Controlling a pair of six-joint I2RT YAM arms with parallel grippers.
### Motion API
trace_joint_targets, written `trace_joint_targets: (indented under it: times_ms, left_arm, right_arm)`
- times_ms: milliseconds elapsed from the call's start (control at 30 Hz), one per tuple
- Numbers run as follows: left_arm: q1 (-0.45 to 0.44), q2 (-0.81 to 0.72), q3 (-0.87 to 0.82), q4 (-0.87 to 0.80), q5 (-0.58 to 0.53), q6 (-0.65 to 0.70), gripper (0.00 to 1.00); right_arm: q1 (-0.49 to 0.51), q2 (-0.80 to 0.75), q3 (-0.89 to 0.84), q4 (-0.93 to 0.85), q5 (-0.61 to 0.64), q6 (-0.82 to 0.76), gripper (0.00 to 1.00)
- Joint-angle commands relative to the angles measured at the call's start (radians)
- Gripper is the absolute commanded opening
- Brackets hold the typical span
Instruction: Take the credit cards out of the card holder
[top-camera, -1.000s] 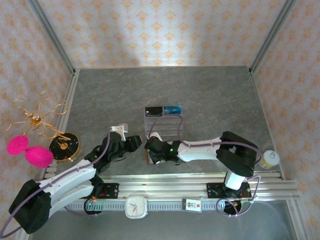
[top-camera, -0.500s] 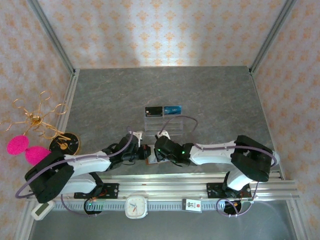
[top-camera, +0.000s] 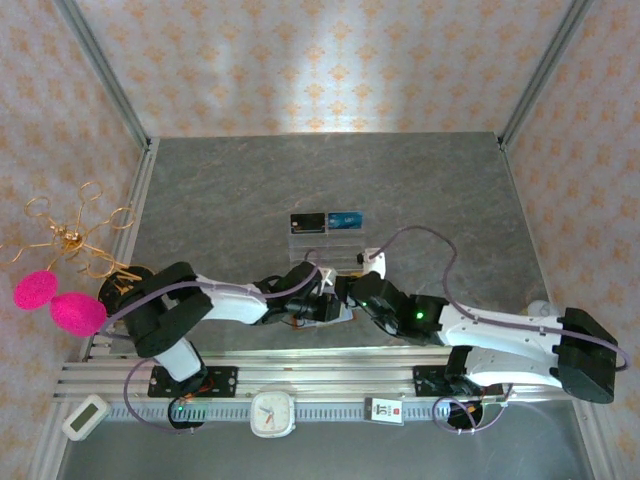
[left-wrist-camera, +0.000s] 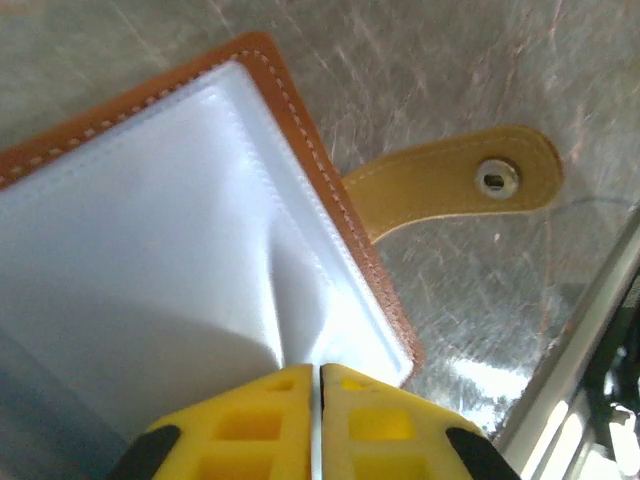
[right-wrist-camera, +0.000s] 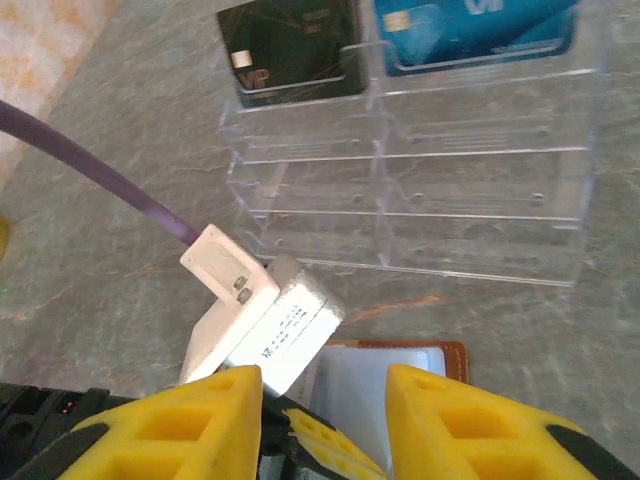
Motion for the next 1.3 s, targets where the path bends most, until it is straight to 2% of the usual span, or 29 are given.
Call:
trace_joint_targets:
  times_ms: [0, 100, 200, 333, 400, 500, 700, 933, 1133, 1267]
  left_arm:
    - [-0.007, -0.011, 0.003, -0.023, 0.018, 0.013, 0.12]
    - [-0.002, -0.16, -0.059, -0.023, -0.065, -0.014, 0.2]
    - [0.014, -0.326, -0.131, -0.048, -0.148, -0.043, 0.24]
    - [0.092, -0.443, -0.244, -0.09, -0.183, -0.066, 0.06]
    - [0.133, -0.472, -0.292, -0.062, -0.173, -0.068, 0.04]
    - [0.147, -0.456, -0.302, -0.036, -0.184, -0.04, 0.04]
    - [0.151, -0.377, -0.275, 0.013, -0.174, -0.009, 0.0]
    - [0.151, -0.358, -0.295, -0.027, -0.18, -0.001, 0.0]
    - [0.151, -0.377, -0.323, -0.044, -0.19, -0.005, 0.0]
    - [0.154, -0.394, -0.332, -0.053, -0.202, -0.002, 0.0]
  right_arm:
    - [-0.006, -0.025, -0.021, -0.062, 0.069, 0.044, 0.36]
    - [-0.021, -0.024, -0.022, -0.037, 0.024, 0.029, 0.36]
    - [-0.085, 0.012, -0.026, 0.037, -0.144, -0.009, 0.34]
    - [-0.173, 0.14, 0.014, 0.125, -0.451, -0.054, 0.23]
    - [-0.195, 0.239, 0.059, 0.138, -0.589, -0.072, 0.22]
    - [-0.196, 0.36, 0.115, 0.15, -0.72, -0.074, 0.22]
    - [-0.205, 0.469, 0.135, 0.166, -0.749, -0.026, 0.23]
    - [-0.21, 0.522, 0.139, 0.146, -0.736, -0.019, 0.24]
    - [-0.21, 0.536, 0.136, 0.102, -0.68, -0.025, 0.25]
    - [-0.204, 0.516, 0.147, 0.036, -0.594, -0.037, 0.24]
